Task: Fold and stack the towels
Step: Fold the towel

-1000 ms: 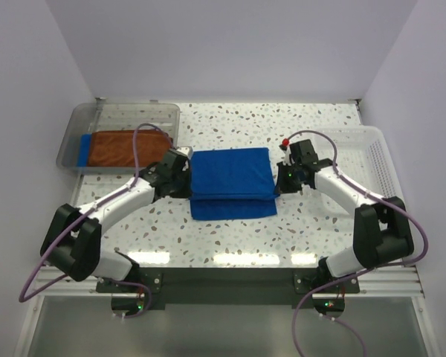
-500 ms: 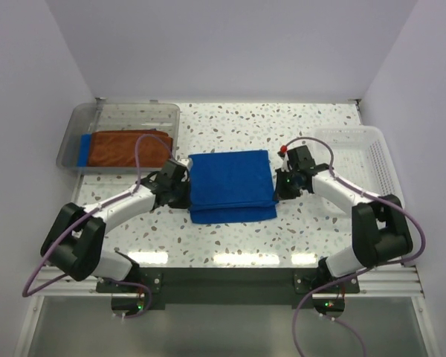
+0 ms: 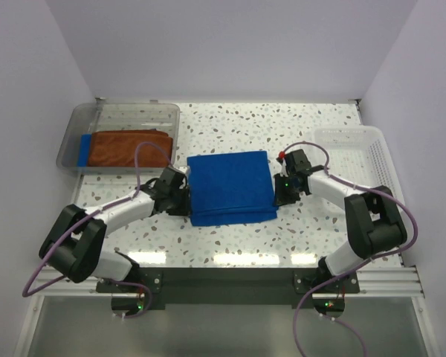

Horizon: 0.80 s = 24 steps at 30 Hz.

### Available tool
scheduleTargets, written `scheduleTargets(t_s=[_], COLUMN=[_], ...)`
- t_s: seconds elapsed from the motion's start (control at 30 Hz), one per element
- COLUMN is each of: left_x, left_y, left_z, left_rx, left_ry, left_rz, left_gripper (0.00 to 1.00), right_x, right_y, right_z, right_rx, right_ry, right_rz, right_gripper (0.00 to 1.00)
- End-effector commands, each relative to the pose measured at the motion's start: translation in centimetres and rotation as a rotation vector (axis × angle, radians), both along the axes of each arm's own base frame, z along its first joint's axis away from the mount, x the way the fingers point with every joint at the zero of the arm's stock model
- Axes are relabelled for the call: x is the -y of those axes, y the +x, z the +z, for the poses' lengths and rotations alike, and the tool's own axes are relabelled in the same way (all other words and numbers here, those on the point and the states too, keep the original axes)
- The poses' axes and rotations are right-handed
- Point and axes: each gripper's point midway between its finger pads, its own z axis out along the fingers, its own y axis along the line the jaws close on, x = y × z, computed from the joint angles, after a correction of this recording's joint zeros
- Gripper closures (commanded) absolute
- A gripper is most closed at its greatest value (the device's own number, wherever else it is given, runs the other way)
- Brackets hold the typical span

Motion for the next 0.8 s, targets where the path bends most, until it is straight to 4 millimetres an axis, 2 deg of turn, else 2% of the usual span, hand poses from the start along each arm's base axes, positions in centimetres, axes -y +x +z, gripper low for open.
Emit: scheduleTargets(t_s=[0.0, 0.03, 0.1, 0.17, 0.2, 0.23, 0.3, 0.4, 0.5, 0.57, 0.67, 0.77], left_x=[-1.7, -1.4, -1.2, -0.9, -0.8, -0.6, -0.5, 0.0, 1.0, 1.9, 2.6, 2.8], left_y=[-2.2, -2.1, -2.7, -2.8, -2.8, -2.4, -2.0, -0.6, 1.2, 2.0, 1.7, 0.5], left_z=[-0.2, 0.7, 1.7, 3.9, 4.6, 6.2, 7.4, 8.7, 8.8, 8.0, 6.1, 3.5], left_rx=[-0.059, -0.039, -0.045, -0.008, 0.008, 0.054, 0.087, 0.127, 0.131, 0.119, 0.081, 0.037], left_ry=[0.052, 0.032, 0.007, -0.032, -0.046, -0.072, -0.09, -0.093, -0.092, -0.086, -0.054, -0.02], left_rz=[0.016, 0.017, 0.016, 0.014, 0.018, 0.02, 0.023, 0.023, 0.014, 0.003, -0.025, -0.044], left_gripper=[0.6, 0.55, 0.39, 0.27, 0.25, 0.23, 0.22, 0.2, 0.22, 0.28, 0.36, 0.43], right_x=[1.9, 1.7, 1.5, 1.1, 0.8, 0.5, -0.5, -1.6, -2.6, -3.2, -3.6, -3.0], right_y=[-0.5, -0.6, -0.7, -1.3, -1.3, -1.5, -1.6, -0.5, 0.7, 1.2, 1.1, 0.1], right_z=[1.0, 2.1, 3.6, 5.5, 6.3, 6.8, 7.8, 8.6, 8.2, 7.6, 5.7, 3.3], right_rx=[0.038, 0.065, 0.098, 0.135, 0.154, 0.169, 0.197, 0.233, 0.236, 0.237, 0.205, 0.166], right_ry=[-0.094, -0.085, -0.079, -0.066, -0.059, -0.051, -0.025, -0.002, -0.003, -0.014, -0.017, -0.032], right_rz=[-0.012, -0.004, 0.011, 0.031, 0.038, 0.049, 0.075, 0.082, 0.097, 0.102, 0.097, 0.071], right_gripper=[0.75, 0.69, 0.62, 0.61, 0.6, 0.59, 0.59, 0.59, 0.61, 0.63, 0.66, 0.67])
